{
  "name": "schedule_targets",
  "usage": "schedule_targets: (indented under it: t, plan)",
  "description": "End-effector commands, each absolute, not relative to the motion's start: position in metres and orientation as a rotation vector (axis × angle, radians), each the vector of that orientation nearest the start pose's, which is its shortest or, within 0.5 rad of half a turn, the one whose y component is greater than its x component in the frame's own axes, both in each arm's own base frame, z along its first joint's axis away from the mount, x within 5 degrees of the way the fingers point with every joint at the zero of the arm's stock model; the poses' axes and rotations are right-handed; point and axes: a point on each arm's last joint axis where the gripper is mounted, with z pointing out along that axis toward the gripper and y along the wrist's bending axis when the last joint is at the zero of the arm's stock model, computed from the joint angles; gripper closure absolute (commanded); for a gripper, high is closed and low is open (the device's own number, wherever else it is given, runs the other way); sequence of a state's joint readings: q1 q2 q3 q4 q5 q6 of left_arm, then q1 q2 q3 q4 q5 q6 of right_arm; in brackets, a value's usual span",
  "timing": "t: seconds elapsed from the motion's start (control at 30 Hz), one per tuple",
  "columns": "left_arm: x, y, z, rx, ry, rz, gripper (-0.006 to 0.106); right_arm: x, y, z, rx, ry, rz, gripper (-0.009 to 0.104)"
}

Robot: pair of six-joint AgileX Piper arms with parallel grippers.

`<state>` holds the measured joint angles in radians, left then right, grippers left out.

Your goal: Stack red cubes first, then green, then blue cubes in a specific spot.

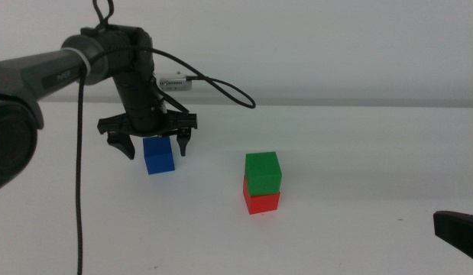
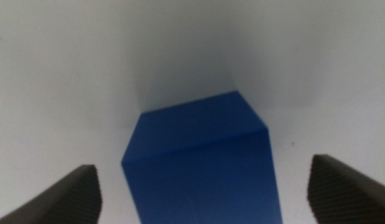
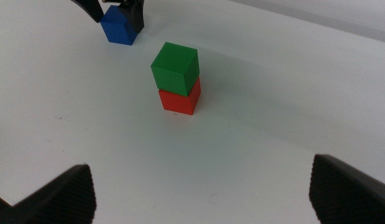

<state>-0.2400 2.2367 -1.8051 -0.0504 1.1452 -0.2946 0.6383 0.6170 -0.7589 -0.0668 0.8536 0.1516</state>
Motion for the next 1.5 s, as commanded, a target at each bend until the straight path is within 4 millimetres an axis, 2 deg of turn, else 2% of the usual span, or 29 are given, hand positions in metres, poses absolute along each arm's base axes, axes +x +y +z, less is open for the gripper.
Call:
schedule_targets:
  t: [0.0,0.1,0.2,0.27,0.33,0.37,0.5,0.6,0.67,0.83,0.97,1.17,1.47]
  plan:
    - [0.444,-0.115,0.162,-0.133,3.058,-0.122,0.018,0.087,0.057,0.344,-0.558,2.131,0.346,0.003]
    - [0.445,-0.114,0.157,-0.137,3.069,-0.117,0.035,0.087,0.057,0.344,-0.558,2.131,0.346,0.003]
    - [0.444,-0.113,0.165,-0.138,3.063,-0.120,0.061,0.087,0.057,0.344,-0.558,2.131,0.346,0.003]
    - [0.440,-0.111,0.183,-0.098,3.035,-0.097,0.078,0.087,0.057,0.344,-0.558,2.131,0.346,0.003]
    - [0.423,-0.112,0.214,-0.073,3.030,-0.025,0.097,0.087,0.057,0.344,-0.558,2.131,0.346,0.003]
    - [0.412,-0.115,0.233,-0.092,3.012,-0.010,0.102,0.087,0.057,0.344,-0.558,2.131,0.346,0.003]
    - [0.356,-0.140,0.289,-0.243,2.939,0.027,0.102,0.087,0.057,0.344,-0.558,2.131,0.346,0.003]
    - [0.328,-0.177,0.314,-0.137,2.883,-0.025,0.102,0.087,0.057,0.344,-0.558,2.131,0.346,0.003]
    - [0.319,-0.205,0.322,-0.068,2.860,-0.073,0.102,0.087,0.057,0.344,-0.558,2.131,0.346,0.003]
    - [0.308,-0.263,0.309,-0.008,2.869,-0.118,0.102,0.087,0.057,0.344,-0.558,2.131,0.346,0.003]
    - [0.313,-0.284,0.290,-0.010,2.906,-0.122,0.102,0.087,0.057,0.344,-0.558,2.131,0.346,0.003]
    - [0.317,-0.292,0.270,-0.061,2.960,-0.119,0.102,0.087,0.057,0.344,-0.558,2.131,0.346,0.003]
    - [0.320,-0.290,0.269,-0.096,2.939,-0.081,0.102,0.087,0.057,0.344,-0.558,2.131,0.346,0.003]
